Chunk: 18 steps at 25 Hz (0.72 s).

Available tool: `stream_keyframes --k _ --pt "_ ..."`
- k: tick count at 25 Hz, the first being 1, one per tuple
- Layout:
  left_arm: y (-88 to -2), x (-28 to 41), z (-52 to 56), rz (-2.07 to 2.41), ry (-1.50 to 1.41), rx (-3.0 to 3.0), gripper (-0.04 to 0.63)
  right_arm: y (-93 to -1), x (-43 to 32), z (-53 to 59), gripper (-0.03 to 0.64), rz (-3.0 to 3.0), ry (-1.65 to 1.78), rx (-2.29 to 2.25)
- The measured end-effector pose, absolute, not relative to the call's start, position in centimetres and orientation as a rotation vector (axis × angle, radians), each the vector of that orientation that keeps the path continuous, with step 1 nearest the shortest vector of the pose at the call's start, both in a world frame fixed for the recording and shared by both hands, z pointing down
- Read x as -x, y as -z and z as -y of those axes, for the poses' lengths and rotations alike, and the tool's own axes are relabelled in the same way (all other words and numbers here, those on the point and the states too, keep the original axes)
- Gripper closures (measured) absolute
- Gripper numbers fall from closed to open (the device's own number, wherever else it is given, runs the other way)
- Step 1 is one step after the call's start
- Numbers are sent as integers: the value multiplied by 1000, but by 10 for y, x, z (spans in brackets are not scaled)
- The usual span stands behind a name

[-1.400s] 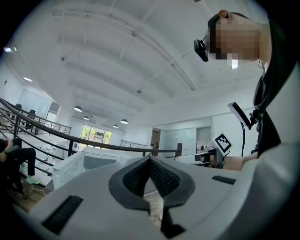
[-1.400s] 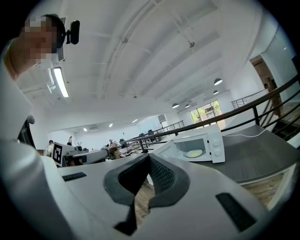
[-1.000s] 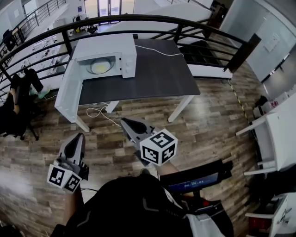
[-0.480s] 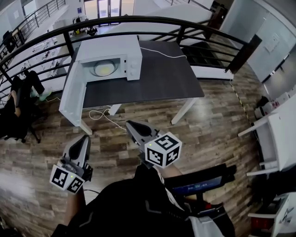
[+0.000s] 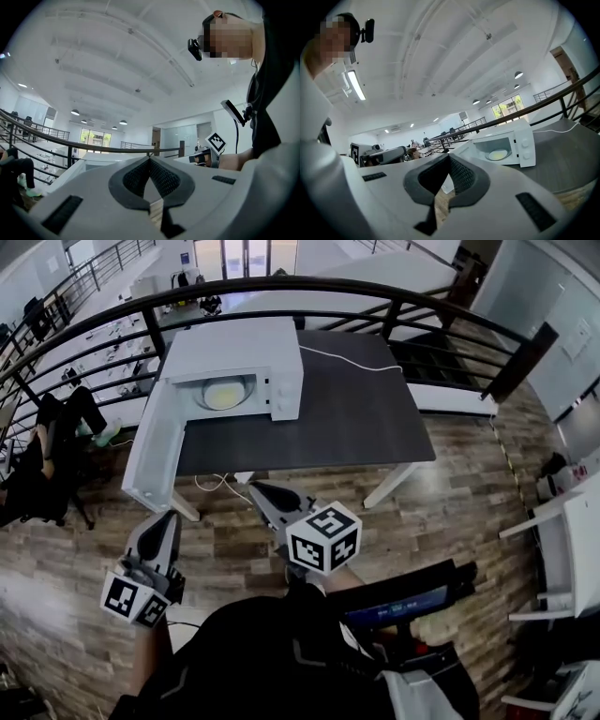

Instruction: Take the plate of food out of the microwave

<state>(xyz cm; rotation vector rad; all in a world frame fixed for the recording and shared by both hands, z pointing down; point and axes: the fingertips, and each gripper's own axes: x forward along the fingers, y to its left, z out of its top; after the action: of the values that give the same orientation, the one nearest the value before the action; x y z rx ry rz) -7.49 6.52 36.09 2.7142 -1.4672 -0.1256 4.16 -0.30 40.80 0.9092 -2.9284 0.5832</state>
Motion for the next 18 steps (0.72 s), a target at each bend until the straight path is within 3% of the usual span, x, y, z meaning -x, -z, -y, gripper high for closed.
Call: stream_keyframes --k 18 --pt "-365 44 36 1636 123 -2602 594 -413 -56 117 618 2984 -595 -689"
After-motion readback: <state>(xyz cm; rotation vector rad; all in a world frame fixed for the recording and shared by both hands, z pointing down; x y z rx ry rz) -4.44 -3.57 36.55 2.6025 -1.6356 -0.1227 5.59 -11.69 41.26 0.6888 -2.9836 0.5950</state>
